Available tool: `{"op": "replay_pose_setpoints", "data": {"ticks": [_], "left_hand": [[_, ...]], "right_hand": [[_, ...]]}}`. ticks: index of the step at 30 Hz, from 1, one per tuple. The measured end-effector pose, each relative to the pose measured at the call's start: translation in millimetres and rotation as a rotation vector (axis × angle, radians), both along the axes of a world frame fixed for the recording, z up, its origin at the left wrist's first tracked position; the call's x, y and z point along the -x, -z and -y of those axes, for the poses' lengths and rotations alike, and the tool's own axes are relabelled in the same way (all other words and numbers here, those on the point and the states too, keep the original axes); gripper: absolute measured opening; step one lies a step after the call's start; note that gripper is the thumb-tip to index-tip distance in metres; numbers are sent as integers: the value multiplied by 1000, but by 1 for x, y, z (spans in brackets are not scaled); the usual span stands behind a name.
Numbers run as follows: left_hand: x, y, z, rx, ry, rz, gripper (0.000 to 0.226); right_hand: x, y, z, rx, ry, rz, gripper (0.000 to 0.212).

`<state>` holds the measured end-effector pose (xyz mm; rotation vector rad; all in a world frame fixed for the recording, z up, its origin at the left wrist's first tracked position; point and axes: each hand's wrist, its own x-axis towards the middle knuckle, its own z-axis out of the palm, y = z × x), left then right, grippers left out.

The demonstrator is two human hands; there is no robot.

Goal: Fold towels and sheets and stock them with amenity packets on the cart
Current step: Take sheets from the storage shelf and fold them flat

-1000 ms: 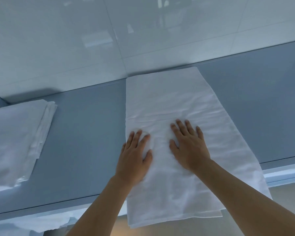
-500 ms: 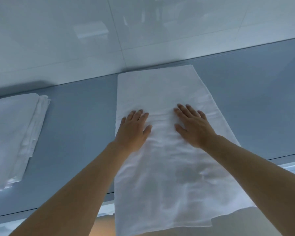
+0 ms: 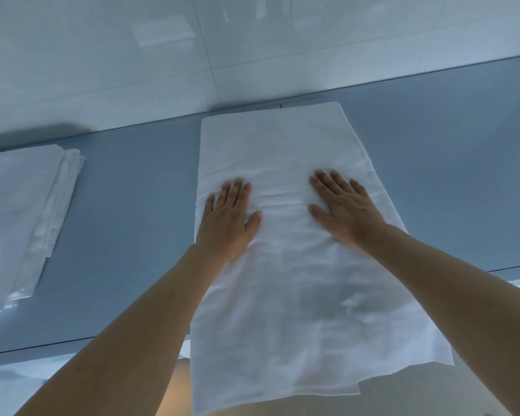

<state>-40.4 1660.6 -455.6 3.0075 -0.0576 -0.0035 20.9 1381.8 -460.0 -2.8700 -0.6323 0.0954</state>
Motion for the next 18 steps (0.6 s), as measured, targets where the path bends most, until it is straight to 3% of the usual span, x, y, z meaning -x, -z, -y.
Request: {"op": "replay_pose_setpoints", "data": {"ticks": [18], "left_hand": [[148, 6, 28, 0, 22, 21, 71]], "right_hand": [[144, -2, 36, 7, -47, -19, 71]]}}
